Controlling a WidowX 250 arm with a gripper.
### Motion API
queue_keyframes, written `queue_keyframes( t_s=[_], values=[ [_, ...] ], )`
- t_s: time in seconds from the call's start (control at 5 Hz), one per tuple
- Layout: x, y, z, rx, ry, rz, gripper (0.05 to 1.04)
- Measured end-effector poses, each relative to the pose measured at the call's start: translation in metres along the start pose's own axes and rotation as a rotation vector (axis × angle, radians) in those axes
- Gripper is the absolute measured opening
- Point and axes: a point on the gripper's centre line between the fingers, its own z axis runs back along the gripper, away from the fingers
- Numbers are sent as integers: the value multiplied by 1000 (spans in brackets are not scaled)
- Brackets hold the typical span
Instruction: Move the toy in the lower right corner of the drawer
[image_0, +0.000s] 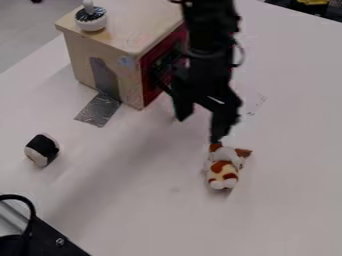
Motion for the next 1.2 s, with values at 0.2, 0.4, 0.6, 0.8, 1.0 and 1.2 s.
queue_keyframes(
  t_s=[0.2, 0.4, 0.6, 0.8, 1.0, 1.2],
  values=[
    [10, -15, -6, 11, 8, 5, 1000],
    [14, -25, -13, 4, 29, -7, 1000],
    [8, -25, -35, 3, 111, 7, 1000],
    [4, -26, -50, 2, 143, 21, 972],
    [0, -27, -51, 3, 153, 20, 718],
    [-12, -38, -43, -12, 186, -6, 470]
  ],
)
